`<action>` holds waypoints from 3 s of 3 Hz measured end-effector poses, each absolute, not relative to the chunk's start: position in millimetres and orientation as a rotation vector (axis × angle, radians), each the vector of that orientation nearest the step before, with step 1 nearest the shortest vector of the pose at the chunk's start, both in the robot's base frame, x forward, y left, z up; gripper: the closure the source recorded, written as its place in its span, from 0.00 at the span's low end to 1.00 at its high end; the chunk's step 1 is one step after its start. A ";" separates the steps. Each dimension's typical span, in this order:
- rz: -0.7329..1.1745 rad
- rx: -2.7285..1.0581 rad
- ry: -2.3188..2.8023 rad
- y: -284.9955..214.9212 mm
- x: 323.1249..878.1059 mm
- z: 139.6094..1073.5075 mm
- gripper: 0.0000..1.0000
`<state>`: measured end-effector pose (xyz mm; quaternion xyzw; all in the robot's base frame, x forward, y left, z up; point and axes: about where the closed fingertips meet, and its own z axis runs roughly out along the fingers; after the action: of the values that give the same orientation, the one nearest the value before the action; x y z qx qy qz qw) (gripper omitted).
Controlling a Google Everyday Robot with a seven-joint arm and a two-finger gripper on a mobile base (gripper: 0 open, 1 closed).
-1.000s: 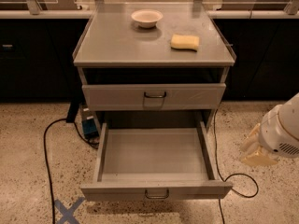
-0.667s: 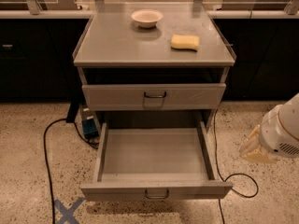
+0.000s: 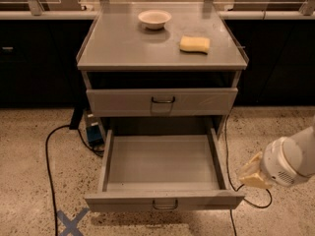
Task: Close middle drawer
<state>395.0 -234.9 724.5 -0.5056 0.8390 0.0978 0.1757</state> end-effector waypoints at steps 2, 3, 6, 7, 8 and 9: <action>0.607 -1.385 2.372 -190.1 380.9 621.2 1.00; 0.706 -1.437 2.353 -174.8 360.2 599.2 1.00; 0.695 -1.350 2.408 -152.7 341.0 517.8 1.00; 0.644 -1.255 2.409 -143.1 358.2 475.3 1.00; 0.646 -1.256 2.409 -142.9 357.7 475.2 1.00; 0.621 -1.241 2.363 -137.8 372.7 458.8 1.00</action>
Offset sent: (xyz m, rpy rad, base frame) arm -0.0328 0.0691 -0.1593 0.2817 0.2315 0.0397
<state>372.7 -137.8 458.8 -0.4437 0.8450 0.2222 0.1991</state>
